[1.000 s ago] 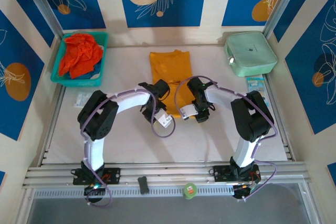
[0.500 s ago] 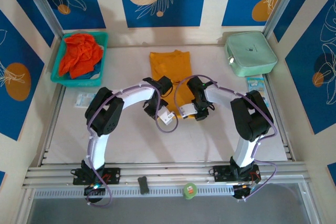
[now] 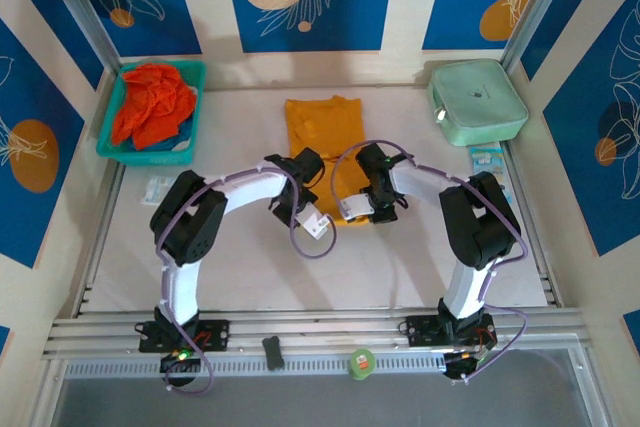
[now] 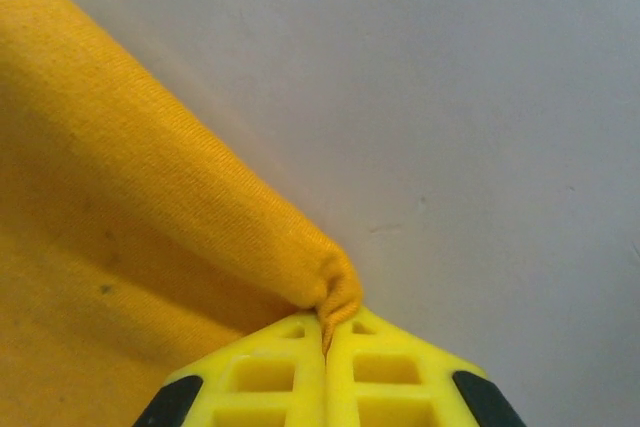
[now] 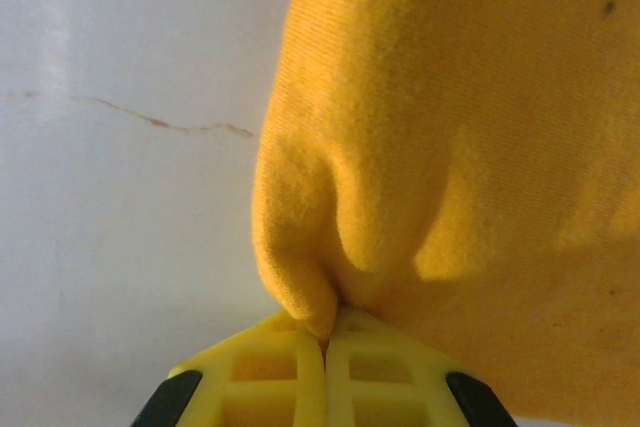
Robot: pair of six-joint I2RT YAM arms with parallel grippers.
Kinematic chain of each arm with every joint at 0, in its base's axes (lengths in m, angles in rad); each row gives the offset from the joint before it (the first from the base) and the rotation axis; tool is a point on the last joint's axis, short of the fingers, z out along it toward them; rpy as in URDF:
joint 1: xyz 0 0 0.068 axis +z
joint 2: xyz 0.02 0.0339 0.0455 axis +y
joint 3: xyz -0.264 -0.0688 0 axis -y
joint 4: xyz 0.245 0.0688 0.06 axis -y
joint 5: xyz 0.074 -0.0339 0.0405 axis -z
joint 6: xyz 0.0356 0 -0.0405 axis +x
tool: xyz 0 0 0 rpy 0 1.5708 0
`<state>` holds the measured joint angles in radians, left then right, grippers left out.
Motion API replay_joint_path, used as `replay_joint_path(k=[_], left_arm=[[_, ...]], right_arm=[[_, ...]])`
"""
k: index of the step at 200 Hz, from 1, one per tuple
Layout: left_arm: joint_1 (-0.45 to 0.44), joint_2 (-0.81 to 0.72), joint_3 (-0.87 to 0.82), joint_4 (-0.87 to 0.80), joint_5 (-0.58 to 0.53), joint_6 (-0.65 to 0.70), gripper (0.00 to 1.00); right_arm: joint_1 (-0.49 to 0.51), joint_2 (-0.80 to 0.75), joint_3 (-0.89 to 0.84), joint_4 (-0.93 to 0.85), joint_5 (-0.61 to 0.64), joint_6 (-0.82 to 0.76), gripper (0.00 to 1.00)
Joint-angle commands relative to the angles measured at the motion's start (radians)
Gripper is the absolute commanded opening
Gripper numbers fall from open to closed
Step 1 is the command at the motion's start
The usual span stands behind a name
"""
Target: Fold and stack the t-shirts
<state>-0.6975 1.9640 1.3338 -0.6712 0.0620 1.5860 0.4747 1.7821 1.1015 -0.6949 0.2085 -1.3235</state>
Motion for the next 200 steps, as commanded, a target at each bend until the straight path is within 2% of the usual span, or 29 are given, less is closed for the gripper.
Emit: replay_joint_path(k=[1, 44, 90, 127, 169, 200], left_arm=[[0.030, -0.001, -0.105, 0.380, -0.133, -0.042, 0.00], [-0.019, -0.219, -0.291, 0.382, -0.193, -0.127, 0.00], [-0.126, -0.425, -0.447, 0.333, -0.266, -0.224, 0.00], [-0.275, -0.549, -0.497, 0.231, -0.350, -0.293, 0.00], [-0.401, -0.680, -0.513, 0.100, -0.424, -0.401, 0.00], [-0.431, -0.762, -0.478, 0.068, -0.422, -0.443, 0.00]], right_arm=[[0.008, -0.063, -0.051, -0.055, -0.076, 0.034, 0.00], [0.038, -0.234, -0.140, -0.056, -0.062, 0.142, 0.00], [0.140, -0.452, -0.245, -0.120, -0.017, 0.277, 0.00], [0.258, -0.604, -0.323, -0.183, 0.036, 0.399, 0.00], [0.412, -0.732, -0.332, -0.328, 0.074, 0.557, 0.00], [0.426, -0.779, -0.288, -0.342, 0.108, 0.550, 0.00]])
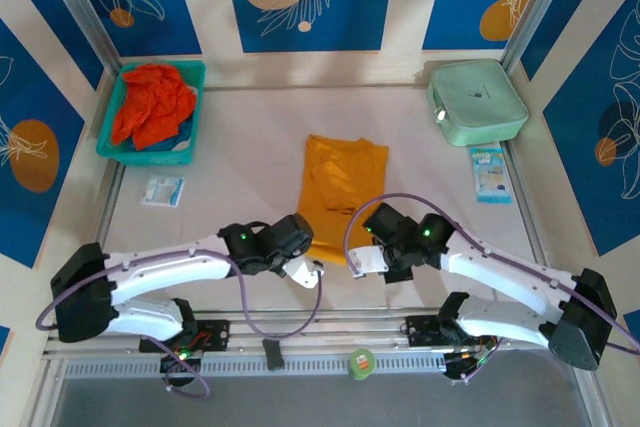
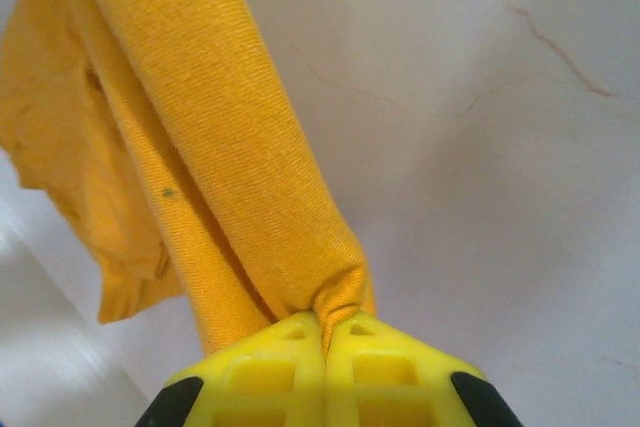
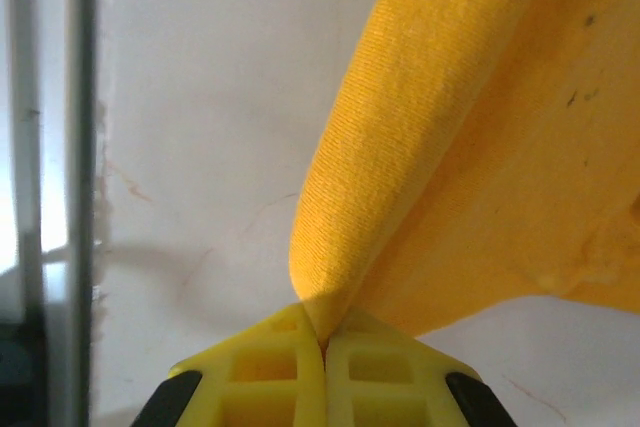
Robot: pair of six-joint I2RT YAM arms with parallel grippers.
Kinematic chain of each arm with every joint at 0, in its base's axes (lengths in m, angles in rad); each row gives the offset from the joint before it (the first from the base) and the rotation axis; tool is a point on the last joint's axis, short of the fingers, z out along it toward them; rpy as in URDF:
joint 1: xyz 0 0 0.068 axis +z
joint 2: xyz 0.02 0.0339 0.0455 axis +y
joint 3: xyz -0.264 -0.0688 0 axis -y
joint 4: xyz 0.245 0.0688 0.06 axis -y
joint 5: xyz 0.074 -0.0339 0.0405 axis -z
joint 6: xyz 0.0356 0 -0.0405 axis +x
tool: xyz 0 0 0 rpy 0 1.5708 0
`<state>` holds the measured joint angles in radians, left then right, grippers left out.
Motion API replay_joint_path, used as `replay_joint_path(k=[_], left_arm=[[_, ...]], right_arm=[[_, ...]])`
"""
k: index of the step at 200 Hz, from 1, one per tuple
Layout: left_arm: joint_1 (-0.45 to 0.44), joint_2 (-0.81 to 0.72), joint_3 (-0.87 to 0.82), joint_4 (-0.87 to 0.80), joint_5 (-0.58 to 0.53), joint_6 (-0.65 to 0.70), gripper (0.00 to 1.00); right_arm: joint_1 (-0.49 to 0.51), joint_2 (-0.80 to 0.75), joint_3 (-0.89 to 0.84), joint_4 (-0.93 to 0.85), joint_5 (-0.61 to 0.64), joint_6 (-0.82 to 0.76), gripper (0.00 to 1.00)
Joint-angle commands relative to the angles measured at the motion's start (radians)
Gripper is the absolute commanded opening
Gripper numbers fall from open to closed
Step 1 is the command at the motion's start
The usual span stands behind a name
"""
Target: Fold and stack the t-shirts
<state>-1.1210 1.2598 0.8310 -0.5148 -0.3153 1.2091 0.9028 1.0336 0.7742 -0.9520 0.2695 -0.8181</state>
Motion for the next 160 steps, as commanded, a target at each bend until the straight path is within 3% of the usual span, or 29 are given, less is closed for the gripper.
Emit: replay_joint_path(k=[1, 37, 87, 160], left_arm=[[-0.007, -0.058, 0.026, -0.088, -0.045, -0.066, 0.00], [0.062, -0.027, 0.107, -0.046, -0.001, 0.001, 0.00], [0.267, 0.111, 0.282, 0.010, 0.175, 0.103, 0.00], [0.486, 0.518, 0.713, -0.077, 0.404, 0.200, 0.00]], right_arm=[[-0.004, -0.031, 0.042, -0.082, 0.048, 0.041, 0.00], [-0.156, 0.017, 0.141, 0.012, 0.022, -0.088, 0.00], [-0.411, 0.184, 0.317, 0.094, -0.102, -0.238, 0.00], [-0.613, 0.564, 0.608, 0.111, -0.176, -0.280, 0.00]])
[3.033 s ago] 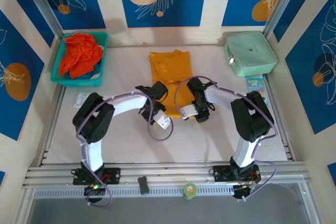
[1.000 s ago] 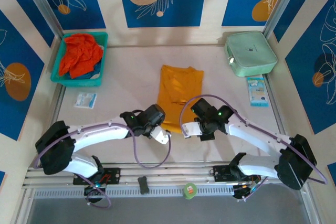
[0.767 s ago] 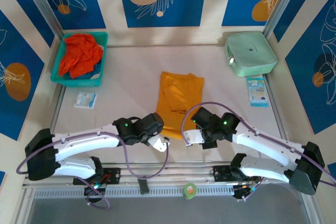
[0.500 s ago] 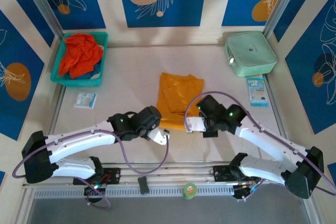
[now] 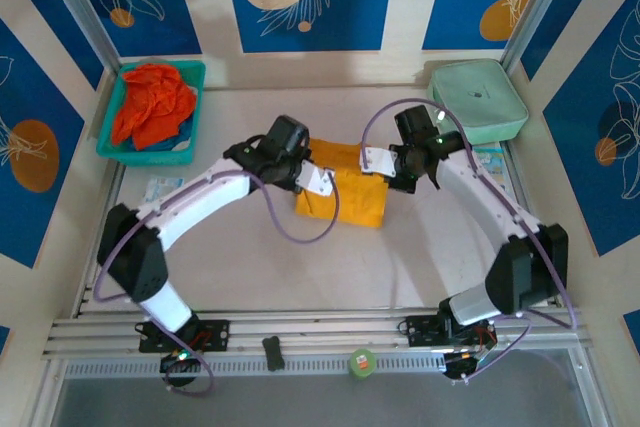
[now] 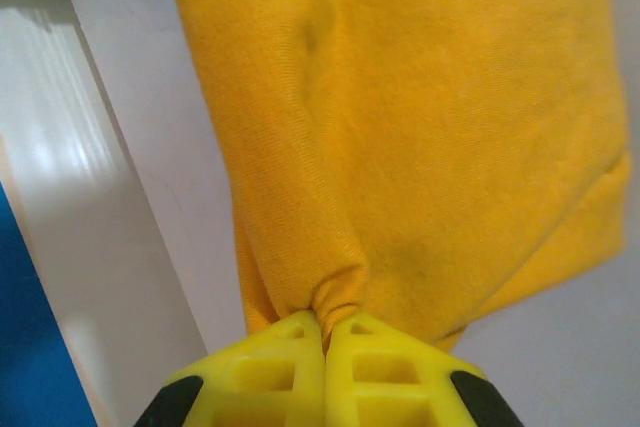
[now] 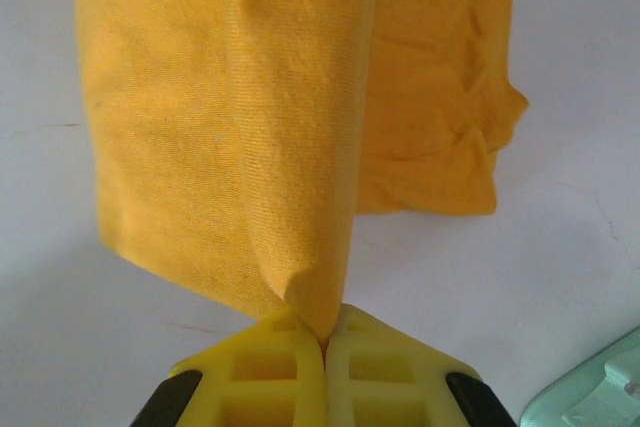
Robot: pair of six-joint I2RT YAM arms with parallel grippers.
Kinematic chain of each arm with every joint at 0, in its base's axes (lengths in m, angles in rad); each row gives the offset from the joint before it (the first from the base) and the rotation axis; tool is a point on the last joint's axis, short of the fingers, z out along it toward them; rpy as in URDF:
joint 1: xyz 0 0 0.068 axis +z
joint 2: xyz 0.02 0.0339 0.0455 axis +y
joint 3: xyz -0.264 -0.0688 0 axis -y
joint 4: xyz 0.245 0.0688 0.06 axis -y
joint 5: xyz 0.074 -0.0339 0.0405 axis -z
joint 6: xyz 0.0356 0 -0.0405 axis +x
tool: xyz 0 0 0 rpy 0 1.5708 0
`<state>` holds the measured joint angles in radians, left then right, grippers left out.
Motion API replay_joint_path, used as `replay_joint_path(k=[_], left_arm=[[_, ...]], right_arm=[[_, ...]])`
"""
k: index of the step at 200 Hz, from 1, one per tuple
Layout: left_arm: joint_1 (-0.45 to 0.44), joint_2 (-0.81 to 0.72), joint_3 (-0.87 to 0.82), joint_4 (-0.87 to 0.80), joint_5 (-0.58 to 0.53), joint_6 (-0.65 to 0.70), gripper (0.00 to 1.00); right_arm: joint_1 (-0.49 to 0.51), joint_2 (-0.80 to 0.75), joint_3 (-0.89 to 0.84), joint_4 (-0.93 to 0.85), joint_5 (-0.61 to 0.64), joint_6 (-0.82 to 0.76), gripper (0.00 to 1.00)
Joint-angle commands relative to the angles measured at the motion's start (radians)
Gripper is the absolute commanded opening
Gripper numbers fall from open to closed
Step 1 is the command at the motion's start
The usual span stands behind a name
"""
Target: Fold and stack the t-shirts
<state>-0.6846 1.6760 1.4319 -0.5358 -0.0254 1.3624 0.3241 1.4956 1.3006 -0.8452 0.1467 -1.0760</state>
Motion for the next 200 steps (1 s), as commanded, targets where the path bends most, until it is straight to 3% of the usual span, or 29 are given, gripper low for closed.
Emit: replay_joint_path(k=[1, 53, 112, 139, 154, 166, 172, 200], left_arm=[[0.052, 0.107, 0.118, -0.056, 0.117, 0.048, 0.00], [0.131, 0.360, 0.322, -0.068, 0.152, 0.052, 0.00], [0.163, 0.542, 0.410, 0.073, 0.132, -0.002, 0.00], [0.166, 0.579, 0.401, 0.205, 0.088, -0.027, 0.43], [0.166, 0.584, 0.385, 0.300, 0.048, -0.053, 0.56], [0.166, 0.579, 0.368, 0.380, 0.009, -0.083, 0.65], [0.166, 0.573, 0.357, 0.431, -0.014, -0.103, 0.68], [0.166, 0.511, 0.301, 0.657, -0.150, -0.201, 0.82]], right_arm=[[-0.035, 0.106, 0.085, 0.004, -0.053, -0.021, 0.00], [-0.083, 0.349, 0.240, 0.056, -0.013, 0.025, 0.00], [-0.118, 0.520, 0.313, 0.212, 0.076, 0.182, 0.01], [-0.127, 0.558, 0.312, 0.296, 0.100, 0.261, 0.28], [-0.129, 0.560, 0.299, 0.356, 0.095, 0.303, 0.41], [-0.131, 0.554, 0.294, 0.389, 0.090, 0.337, 0.61], [-0.134, 0.549, 0.293, 0.400, 0.088, 0.353, 0.66], [-0.137, 0.488, 0.295, 0.426, 0.066, 0.419, 0.71]])
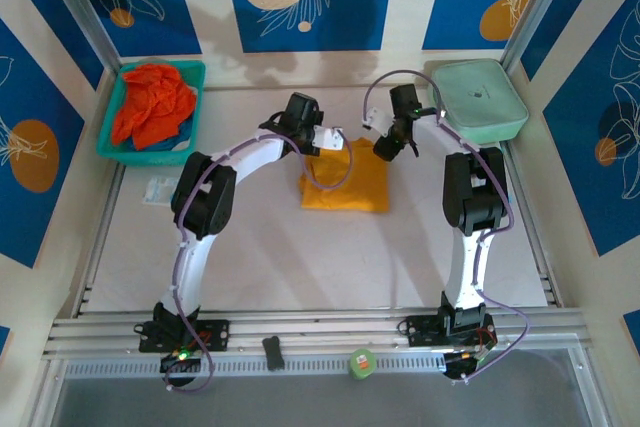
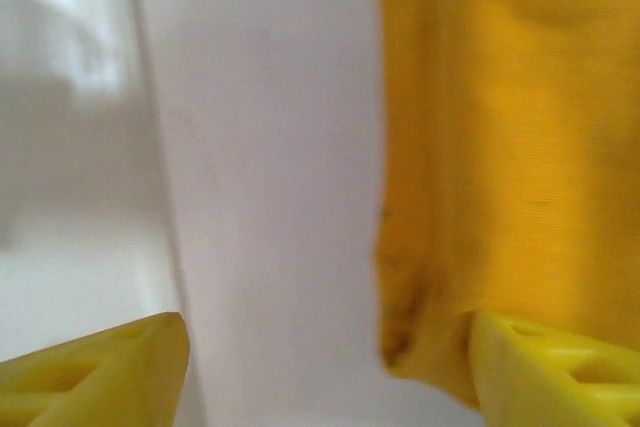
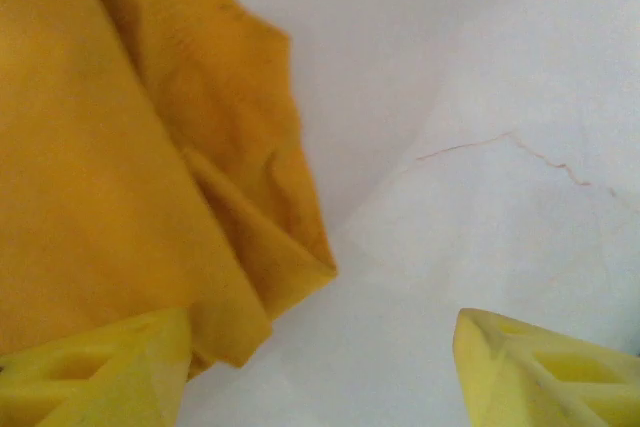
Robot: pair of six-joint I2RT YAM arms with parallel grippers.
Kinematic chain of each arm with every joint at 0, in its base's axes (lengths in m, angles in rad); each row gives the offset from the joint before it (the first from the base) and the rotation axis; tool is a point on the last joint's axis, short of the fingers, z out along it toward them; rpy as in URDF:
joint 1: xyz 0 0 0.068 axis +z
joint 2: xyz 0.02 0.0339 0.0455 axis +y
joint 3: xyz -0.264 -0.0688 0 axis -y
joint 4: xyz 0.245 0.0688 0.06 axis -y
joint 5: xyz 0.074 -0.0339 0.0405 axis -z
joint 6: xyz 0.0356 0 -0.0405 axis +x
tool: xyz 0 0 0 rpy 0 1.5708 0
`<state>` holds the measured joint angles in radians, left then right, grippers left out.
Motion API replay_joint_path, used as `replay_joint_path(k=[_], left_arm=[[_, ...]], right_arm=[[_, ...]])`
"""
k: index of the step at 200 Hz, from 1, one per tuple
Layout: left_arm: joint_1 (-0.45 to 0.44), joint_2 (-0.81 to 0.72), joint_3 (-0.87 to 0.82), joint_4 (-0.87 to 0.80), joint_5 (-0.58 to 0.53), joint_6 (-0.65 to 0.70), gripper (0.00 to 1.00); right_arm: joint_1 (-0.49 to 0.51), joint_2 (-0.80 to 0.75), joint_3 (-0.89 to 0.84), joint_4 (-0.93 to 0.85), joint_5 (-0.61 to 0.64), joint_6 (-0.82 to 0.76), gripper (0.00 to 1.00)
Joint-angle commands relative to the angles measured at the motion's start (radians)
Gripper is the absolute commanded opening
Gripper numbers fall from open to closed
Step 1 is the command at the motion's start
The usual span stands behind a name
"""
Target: Fold and stack the t-shirts
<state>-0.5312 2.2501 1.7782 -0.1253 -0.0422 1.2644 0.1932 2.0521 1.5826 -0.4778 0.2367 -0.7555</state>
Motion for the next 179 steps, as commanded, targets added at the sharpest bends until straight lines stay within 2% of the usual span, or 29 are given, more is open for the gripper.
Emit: replay_joint_path(k=[1, 28, 42, 49, 58, 73, 83, 112, 133, 148, 179], left_arm=[[0.013, -0.065, -0.047, 0.250, -0.138, -0.109, 0.82], [0.014, -0.173, -0.066, 0.325, -0.259, -0.243, 0.88], [0.016, -0.252, -0.092, 0.334, -0.304, -0.317, 0.93], [0.016, -0.293, -0.109, 0.337, -0.331, -0.360, 1.00], [0.016, -0.349, -0.125, 0.313, -0.361, -0.432, 0.99], [0.016, -0.443, -0.121, 0.163, -0.390, -0.539, 0.99], [0.016, -0.499, -0.108, 0.037, -0.404, -0.656, 0.99], [0.013, -0.603, -0.034, -0.406, -0.425, -1.046, 1.00], [0.004, -0.638, -0.015, -0.685, -0.298, -1.231, 0.90], [-0.012, -0.655, -0.047, -0.791, -0.220, -1.323, 0.84], [-0.088, -0.649, -0.161, -0.825, -0.196, -1.474, 0.79]], right_arm=[[-0.007, -0.073, 0.012, 0.058, -0.025, 0.102, 0.71], [-0.011, -0.227, -0.024, 0.092, -0.042, 0.214, 0.71], [-0.018, -0.310, -0.011, 0.075, -0.007, 0.357, 0.78], [-0.025, -0.347, 0.013, 0.037, 0.018, 0.442, 0.80], [-0.031, -0.386, 0.060, -0.045, 0.052, 0.558, 0.82], [-0.045, -0.435, 0.143, -0.214, 0.071, 0.743, 0.81], [-0.051, -0.465, 0.171, -0.305, 0.054, 0.835, 0.78], [-0.047, -0.557, 0.095, -0.448, -0.020, 1.000, 0.67], [-0.028, -0.599, -0.016, -0.488, -0.063, 1.076, 0.60], [-0.010, -0.620, -0.101, -0.477, -0.090, 1.127, 0.56], [0.039, -0.600, -0.240, -0.403, -0.112, 1.209, 0.48]])
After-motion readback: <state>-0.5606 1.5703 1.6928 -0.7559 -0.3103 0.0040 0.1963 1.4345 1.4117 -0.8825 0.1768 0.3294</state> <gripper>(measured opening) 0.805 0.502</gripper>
